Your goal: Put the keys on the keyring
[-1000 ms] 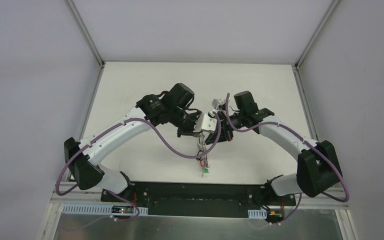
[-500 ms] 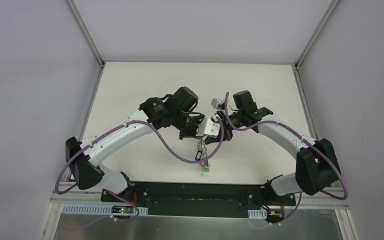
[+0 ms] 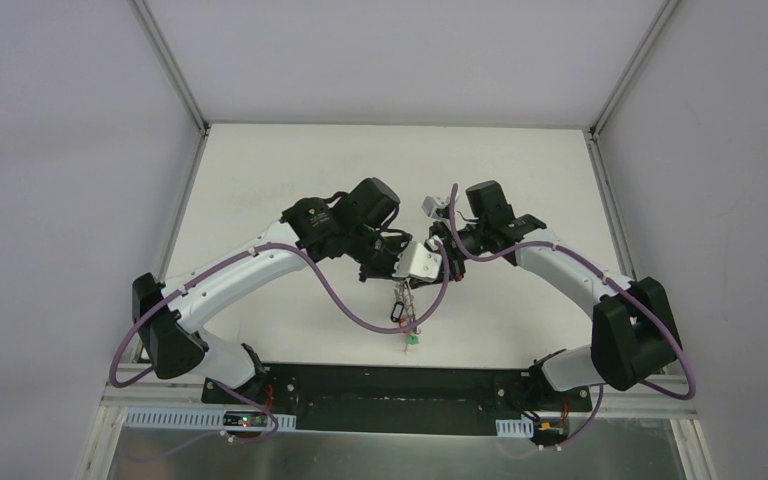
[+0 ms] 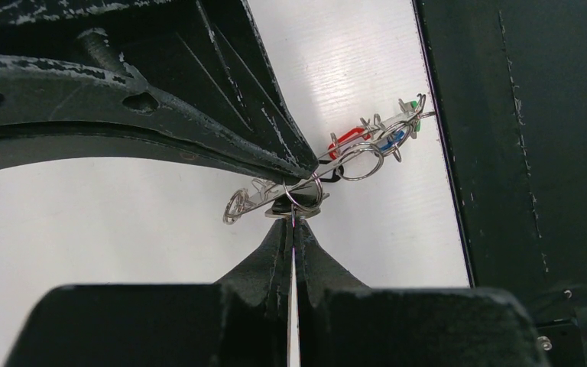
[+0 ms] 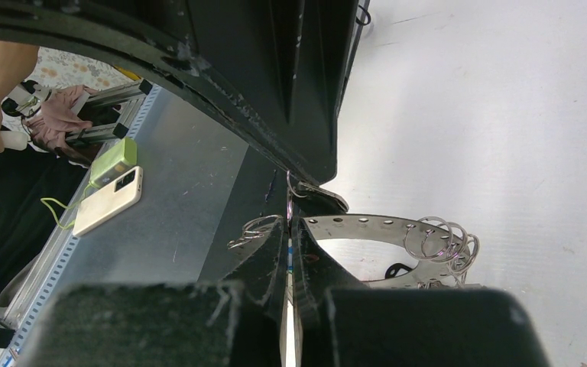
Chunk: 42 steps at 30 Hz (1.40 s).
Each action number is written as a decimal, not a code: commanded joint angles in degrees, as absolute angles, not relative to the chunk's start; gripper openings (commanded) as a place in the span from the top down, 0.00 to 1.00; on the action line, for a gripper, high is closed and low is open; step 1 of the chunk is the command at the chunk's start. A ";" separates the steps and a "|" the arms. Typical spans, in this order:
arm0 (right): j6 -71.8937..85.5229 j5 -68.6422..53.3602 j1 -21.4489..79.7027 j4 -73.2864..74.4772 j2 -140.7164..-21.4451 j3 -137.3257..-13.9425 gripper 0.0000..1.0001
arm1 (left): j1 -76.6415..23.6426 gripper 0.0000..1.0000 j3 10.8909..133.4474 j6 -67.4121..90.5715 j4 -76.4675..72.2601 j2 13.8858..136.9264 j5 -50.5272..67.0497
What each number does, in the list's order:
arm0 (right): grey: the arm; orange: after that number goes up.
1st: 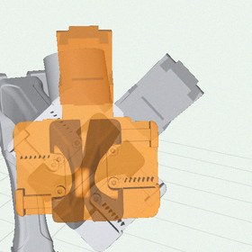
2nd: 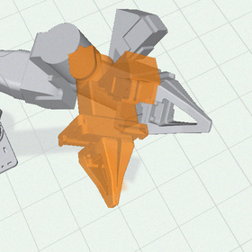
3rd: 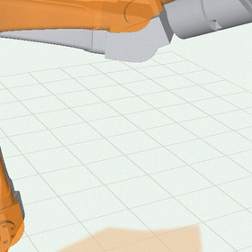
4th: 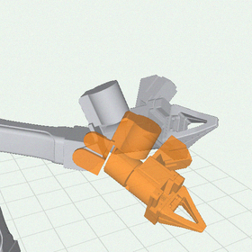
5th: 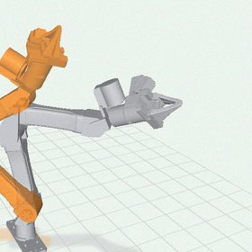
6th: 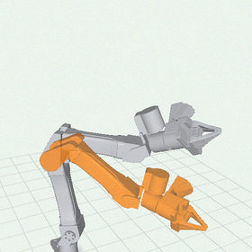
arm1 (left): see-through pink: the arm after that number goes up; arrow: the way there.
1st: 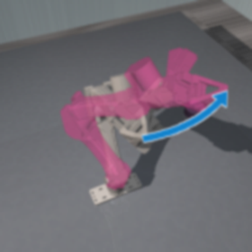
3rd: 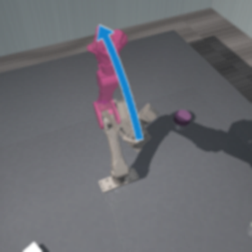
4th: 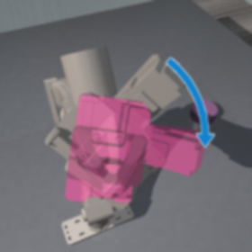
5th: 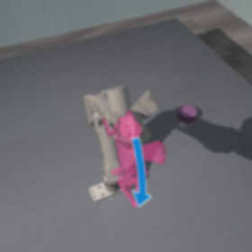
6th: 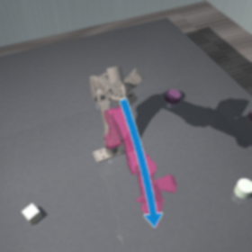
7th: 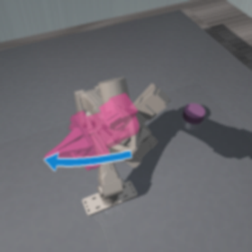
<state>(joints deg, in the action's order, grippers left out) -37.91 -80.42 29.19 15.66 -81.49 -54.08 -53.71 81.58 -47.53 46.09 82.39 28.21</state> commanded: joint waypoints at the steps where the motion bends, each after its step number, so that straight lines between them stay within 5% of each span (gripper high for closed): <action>1: -37.71 -84.38 29.45 14.85 -81.22 -56.95 1.00 | -54.48 1.00 80.80 -49.31 47.44 82.66 28.43; 19: -35.84 -83.97 28.51 13.49 -81.64 -56.89 1.00 | -54.98 1.00 80.60 -51.55 49.42 82.41 29.63; 37: -13.19 -77.21 27.01 -11.20 -78.49 -50.34 1.00 | -55.32 1.00 80.16 -42.79 42.92 83.14 24.59; 42: -10.23 -76.90 25.45 -14.96 -76.86 -48.98 1.00 | -54.94 0.83 79.57 -37.98 40.52 82.51 21.79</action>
<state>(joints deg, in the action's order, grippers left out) -14.02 -76.66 26.59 -7.40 -80.34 -49.43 -54.41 80.14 -42.41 43.68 83.24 22.85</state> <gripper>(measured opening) 0.007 0.136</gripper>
